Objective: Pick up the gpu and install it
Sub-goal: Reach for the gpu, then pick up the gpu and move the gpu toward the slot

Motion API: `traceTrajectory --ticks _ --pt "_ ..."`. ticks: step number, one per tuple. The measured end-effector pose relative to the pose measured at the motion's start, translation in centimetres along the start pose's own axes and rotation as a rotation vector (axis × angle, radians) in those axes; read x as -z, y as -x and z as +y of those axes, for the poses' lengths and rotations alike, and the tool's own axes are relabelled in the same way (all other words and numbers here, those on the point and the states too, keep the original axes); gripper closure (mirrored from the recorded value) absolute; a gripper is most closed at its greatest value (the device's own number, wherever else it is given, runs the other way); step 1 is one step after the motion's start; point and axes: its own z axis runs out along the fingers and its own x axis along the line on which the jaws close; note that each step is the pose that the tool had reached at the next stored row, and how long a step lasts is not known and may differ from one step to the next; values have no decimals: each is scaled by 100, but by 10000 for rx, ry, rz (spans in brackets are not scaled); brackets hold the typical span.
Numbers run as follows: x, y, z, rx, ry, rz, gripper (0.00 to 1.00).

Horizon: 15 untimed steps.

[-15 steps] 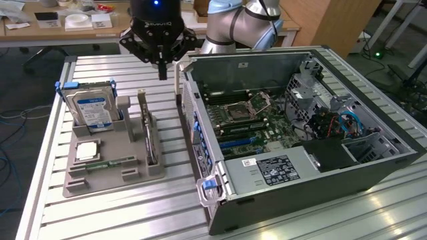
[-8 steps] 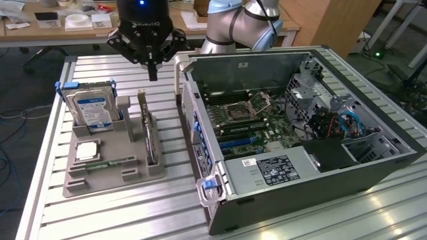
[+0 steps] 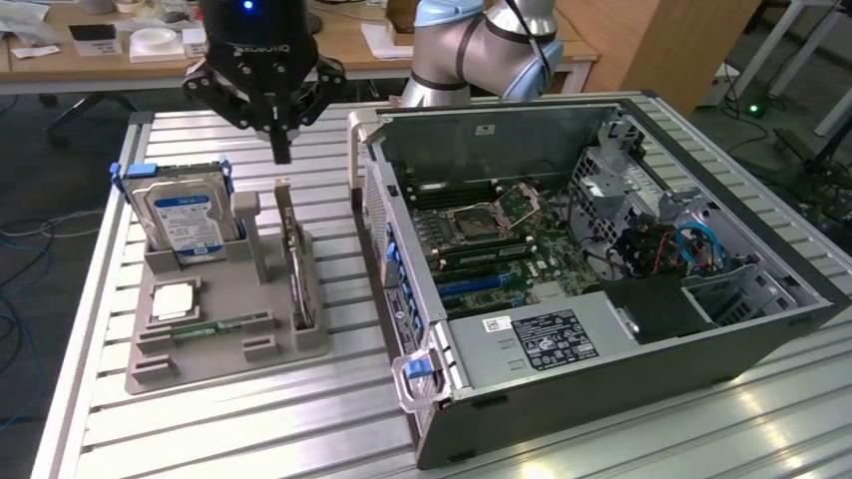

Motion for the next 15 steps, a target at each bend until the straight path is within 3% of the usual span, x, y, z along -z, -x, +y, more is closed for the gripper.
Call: traceTrajectory --ticks 9,15 --pt "6 -234 -22 0 0 0 90" --pt "6 -249 -24 1 0 -1 90"
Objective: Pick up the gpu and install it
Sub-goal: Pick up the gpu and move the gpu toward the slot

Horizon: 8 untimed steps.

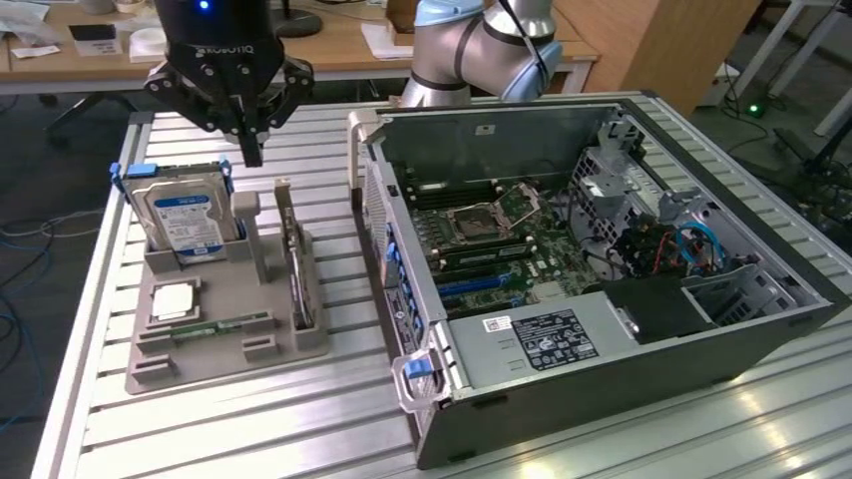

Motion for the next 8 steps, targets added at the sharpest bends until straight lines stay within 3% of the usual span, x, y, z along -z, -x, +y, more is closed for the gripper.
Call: traceTrajectory --ticks 8 --pt "0 0 0 0 1 0 90"
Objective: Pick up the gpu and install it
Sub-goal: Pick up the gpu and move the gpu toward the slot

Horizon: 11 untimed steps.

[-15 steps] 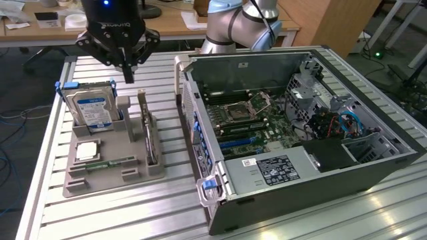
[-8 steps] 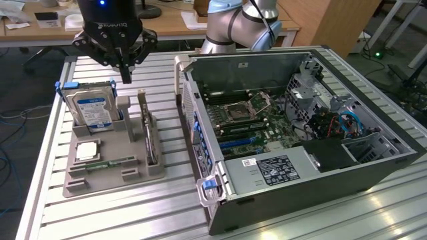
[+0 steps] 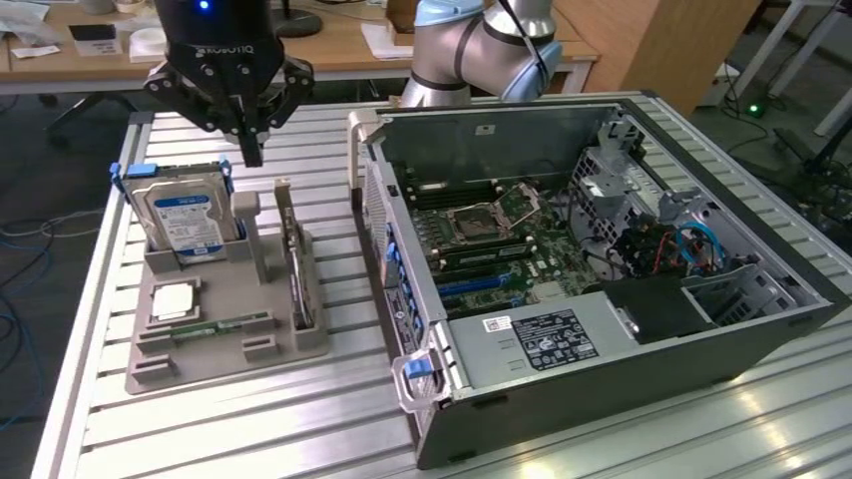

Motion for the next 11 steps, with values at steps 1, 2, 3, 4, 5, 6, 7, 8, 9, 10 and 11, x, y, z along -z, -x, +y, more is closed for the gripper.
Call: traceTrajectory --ticks 1,2,3,4,5,6,7,8,9,10,11 --pt "0 0 0 0 -1 0 89" --pt "0 0 0 0 0 0 89" --pt "0 0 0 0 -1 0 83" --pt "0 0 0 0 -1 0 77" --pt "0 0 0 0 -1 0 77" --pt "0 0 0 0 -1 0 71" --pt "0 0 0 0 -1 0 65" --pt "0 0 0 0 -1 0 59" --pt "0 0 0 0 4 0 59" --pt "-1 -1 0 -1 16 1 53" --pt "-2 -1 1 -1 17 1 53"
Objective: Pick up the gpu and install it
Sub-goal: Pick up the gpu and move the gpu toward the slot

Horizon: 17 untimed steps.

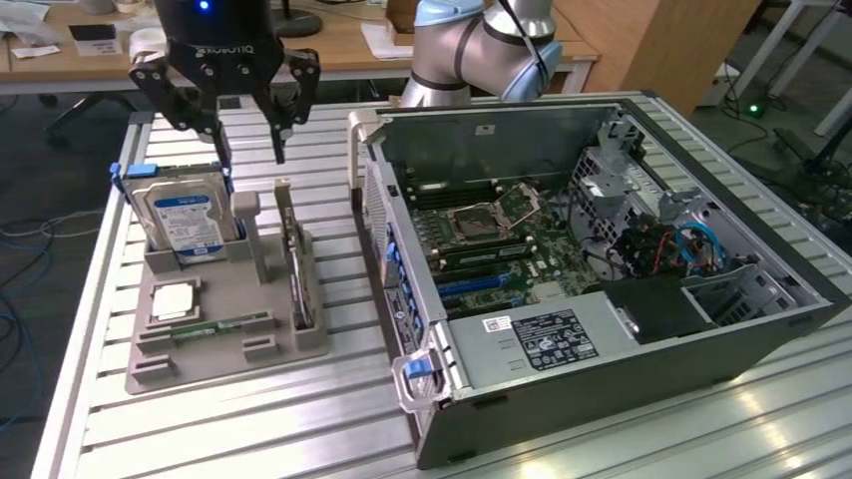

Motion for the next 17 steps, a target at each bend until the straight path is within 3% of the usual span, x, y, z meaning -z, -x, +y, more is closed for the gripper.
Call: traceTrajectory --ticks 4,8,17 --pt "-30 -1 3 447 10 25 36" --pt "-90 0 1 1014 21 52 36" --pt "-256 54 -1 873 11 34 36"
